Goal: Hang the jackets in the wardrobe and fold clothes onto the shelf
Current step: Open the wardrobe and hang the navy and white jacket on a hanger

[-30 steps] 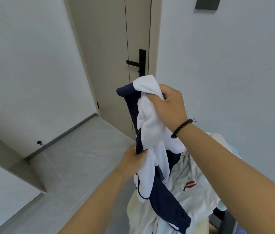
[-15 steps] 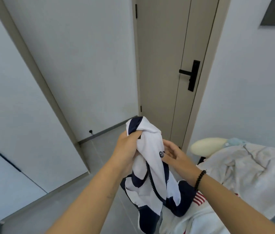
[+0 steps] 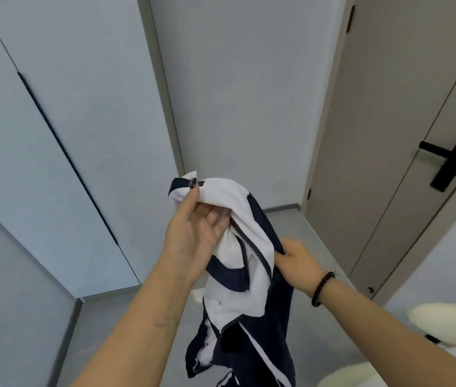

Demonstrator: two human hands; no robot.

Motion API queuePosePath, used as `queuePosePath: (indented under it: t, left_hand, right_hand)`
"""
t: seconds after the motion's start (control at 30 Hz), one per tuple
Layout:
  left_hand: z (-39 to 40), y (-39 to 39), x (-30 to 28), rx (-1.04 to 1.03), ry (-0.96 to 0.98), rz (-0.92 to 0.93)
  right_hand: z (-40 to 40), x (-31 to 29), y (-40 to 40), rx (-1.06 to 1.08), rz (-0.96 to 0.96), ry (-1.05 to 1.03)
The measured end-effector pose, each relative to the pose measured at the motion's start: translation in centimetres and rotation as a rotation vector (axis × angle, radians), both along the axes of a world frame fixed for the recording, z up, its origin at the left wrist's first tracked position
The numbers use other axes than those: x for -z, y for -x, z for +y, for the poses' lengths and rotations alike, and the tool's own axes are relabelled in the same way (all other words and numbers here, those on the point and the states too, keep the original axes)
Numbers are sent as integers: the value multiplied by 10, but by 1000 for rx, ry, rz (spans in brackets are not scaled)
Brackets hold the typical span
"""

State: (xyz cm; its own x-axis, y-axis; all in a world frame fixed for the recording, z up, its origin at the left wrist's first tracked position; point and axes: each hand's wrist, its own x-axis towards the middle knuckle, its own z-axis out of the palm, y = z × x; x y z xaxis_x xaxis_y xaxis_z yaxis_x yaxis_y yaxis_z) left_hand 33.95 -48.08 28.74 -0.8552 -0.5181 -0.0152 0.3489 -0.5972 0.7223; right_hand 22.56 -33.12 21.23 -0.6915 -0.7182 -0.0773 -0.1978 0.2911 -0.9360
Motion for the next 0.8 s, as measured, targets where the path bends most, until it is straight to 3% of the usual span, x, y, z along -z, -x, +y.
queuePosePath:
  t: [0.1, 0.23, 0.37, 0.47, 0.57, 0.7, 0.8]
  left_hand:
    - [-15, -10, 20, -45, 240, -184]
    - [-27, -33, 57, -97, 332, -318]
    - [-53, -53, 91, -106, 604, -546]
    - [-82, -57, 105, -265, 588, -695]
    - [-125, -67, 95, -454, 508, -727]
    - [-192, -91, 64, -512, 264, -547]
    - [-232, -95, 43, -520, 303, -493]
  right_hand:
    - [-48, -17, 9, -26, -93, 63]
    - [-110, -40, 12, -48, -235, 163]
    - [-173, -66, 8, -146, -198, 206]
    - [-222, -71, 2, -145, -171, 205]
    - [-274, -70, 1, -112, -242, 227]
    - [-330, -63, 11, 36, -450, 212]
    - [-360, -46, 2, -19, -608, 247]
